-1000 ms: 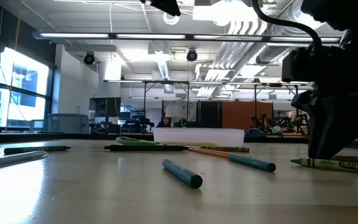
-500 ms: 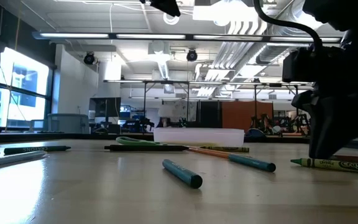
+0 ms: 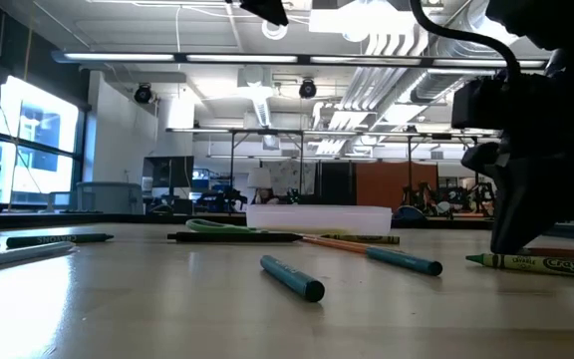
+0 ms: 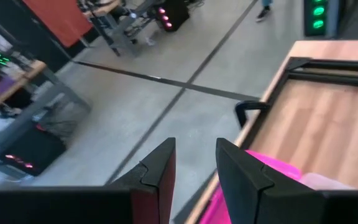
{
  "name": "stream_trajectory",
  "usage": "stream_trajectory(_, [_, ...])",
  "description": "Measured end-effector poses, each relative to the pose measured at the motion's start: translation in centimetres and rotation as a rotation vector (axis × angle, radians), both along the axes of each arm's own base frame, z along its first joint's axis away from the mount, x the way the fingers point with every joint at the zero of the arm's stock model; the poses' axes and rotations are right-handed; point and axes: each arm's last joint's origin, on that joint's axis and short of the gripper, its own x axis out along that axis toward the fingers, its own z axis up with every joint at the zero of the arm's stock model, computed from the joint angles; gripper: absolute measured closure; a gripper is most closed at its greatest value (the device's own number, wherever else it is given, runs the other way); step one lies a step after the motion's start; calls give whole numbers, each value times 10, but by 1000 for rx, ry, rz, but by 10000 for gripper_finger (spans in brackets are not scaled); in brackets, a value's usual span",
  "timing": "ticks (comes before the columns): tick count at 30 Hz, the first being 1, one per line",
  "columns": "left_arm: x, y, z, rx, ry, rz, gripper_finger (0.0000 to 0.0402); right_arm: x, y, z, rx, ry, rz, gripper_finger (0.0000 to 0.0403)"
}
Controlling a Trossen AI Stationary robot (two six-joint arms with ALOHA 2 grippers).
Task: Pick & place school supplies into a supply box
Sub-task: Put the right yellow pencil into the supply box
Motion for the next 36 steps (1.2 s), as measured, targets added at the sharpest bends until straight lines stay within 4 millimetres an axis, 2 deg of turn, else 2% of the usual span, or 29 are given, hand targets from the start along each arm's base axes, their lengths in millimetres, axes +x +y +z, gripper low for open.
stream_trajectory(4, [-1, 1, 1, 42, 17, 47, 254, 11, -5, 8, -69, -34, 23, 400])
stream_trajectory(10, [-2, 2, 2, 81, 50, 88, 254, 43, -26, 39, -180, -68, 99, 400])
stream_trajectory(15, [-4, 3, 2, 110, 67, 145, 254, 70, -61, 75, -322, -65, 154, 401])
stream_trajectory(19, [-10, 5, 6, 207, 139, 313, 254, 92, -96, 104, -432, -109, 214, 402])
stream_trajectory(21, [-14, 6, 8, 244, 159, 401, 254, 105, -113, 111, -463, -146, 243, 402])
stream_trajectory(24, [-21, 6, 11, 261, 170, 453, 254, 125, -136, 109, -479, -172, 307, 402])
stream_trajectory(28, [-25, 8, 13, 252, 168, 437, 254, 149, -159, 96, -553, -104, 336, 402])
stream_trajectory(36, [-26, 7, 10, 232, 195, 402, 254, 183, -184, 72, -461, -114, 378, 402])
